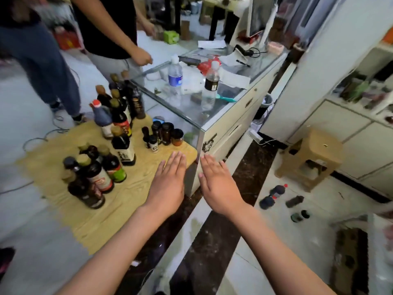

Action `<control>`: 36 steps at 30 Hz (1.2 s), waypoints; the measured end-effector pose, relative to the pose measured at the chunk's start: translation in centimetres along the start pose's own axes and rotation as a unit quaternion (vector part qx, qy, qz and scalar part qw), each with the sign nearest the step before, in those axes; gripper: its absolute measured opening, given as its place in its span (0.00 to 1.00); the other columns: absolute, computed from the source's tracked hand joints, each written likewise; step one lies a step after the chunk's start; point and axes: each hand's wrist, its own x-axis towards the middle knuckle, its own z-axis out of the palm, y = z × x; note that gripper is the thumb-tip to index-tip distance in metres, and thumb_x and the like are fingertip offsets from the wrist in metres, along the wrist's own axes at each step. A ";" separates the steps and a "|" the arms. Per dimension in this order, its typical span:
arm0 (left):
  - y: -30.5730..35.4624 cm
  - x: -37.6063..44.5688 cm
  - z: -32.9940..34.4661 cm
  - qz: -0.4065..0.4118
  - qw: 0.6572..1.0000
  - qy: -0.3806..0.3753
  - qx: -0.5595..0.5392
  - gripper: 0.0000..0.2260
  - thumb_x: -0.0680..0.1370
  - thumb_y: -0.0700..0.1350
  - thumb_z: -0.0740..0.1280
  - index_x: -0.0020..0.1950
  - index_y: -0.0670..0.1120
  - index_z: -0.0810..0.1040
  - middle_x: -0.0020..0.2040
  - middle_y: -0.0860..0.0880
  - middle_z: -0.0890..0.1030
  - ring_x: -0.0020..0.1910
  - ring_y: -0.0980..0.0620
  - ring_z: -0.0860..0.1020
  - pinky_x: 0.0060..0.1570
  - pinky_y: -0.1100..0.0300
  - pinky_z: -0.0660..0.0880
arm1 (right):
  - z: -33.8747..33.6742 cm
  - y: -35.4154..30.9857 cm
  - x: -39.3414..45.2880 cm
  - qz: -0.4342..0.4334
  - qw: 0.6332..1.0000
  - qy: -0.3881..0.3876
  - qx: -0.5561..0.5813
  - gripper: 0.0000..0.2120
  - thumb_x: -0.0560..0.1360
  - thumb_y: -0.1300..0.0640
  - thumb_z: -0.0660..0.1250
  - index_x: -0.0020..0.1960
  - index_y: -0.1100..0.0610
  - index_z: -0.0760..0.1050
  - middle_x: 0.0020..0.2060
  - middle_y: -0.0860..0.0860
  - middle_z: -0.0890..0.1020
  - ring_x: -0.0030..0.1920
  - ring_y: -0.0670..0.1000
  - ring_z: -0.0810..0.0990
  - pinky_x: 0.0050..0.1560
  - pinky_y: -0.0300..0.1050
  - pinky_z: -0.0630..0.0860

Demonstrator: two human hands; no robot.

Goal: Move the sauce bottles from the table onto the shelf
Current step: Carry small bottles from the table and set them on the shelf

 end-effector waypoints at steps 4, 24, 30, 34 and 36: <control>-5.5 1.2 0.7 -0.037 0.999 -0.006 -0.002 0.32 0.80 0.41 0.57 0.79 0.43 0.44 0.80 0.46 0.45 0.79 0.51 0.42 0.77 0.52 0.45 | 2.2 -3.2 5.2 -0.011 0.999 -0.028 0.012 0.26 0.86 0.49 0.47 0.81 0.57 0.51 0.81 0.54 0.54 0.81 0.50 0.48 0.79 0.48 0.43; -15.9 18.7 9.6 -0.349 0.926 0.003 -0.145 0.19 0.80 0.40 0.57 0.71 0.44 0.69 0.65 0.44 0.72 0.62 0.45 0.73 0.60 0.53 0.70 | 12.9 3.3 31.5 0.022 0.972 -0.119 0.203 0.23 0.83 0.56 0.54 0.75 0.66 0.65 0.72 0.63 0.71 0.73 0.61 0.68 0.73 0.51 0.64; -18.4 21.9 12.1 -0.392 0.908 -0.037 -0.142 0.26 0.75 0.35 0.61 0.73 0.47 0.67 0.63 0.45 0.70 0.59 0.45 0.75 0.60 0.52 0.73 | 16.0 4.1 36.7 0.020 0.977 -0.156 0.144 0.26 0.80 0.54 0.63 0.76 0.59 0.63 0.70 0.60 0.69 0.68 0.63 0.69 0.62 0.58 0.72; -18.6 23.2 13.1 -0.414 0.895 -0.044 -0.159 0.28 0.76 0.36 0.62 0.75 0.49 0.63 0.68 0.46 0.70 0.63 0.46 0.72 0.63 0.53 0.71 | 17.3 5.0 38.1 0.020 0.976 -0.171 0.134 0.28 0.78 0.54 0.67 0.76 0.57 0.63 0.69 0.60 0.71 0.67 0.63 0.70 0.60 0.57 0.73; -18.4 23.8 13.5 -0.418 0.892 -0.012 -0.172 0.23 0.76 0.39 0.65 0.71 0.49 0.66 0.65 0.47 0.73 0.61 0.46 0.74 0.59 0.53 0.72 | 17.5 5.3 38.6 0.020 0.975 -0.166 0.150 0.24 0.77 0.56 0.69 0.71 0.57 0.67 0.64 0.59 0.74 0.62 0.63 0.74 0.55 0.56 0.74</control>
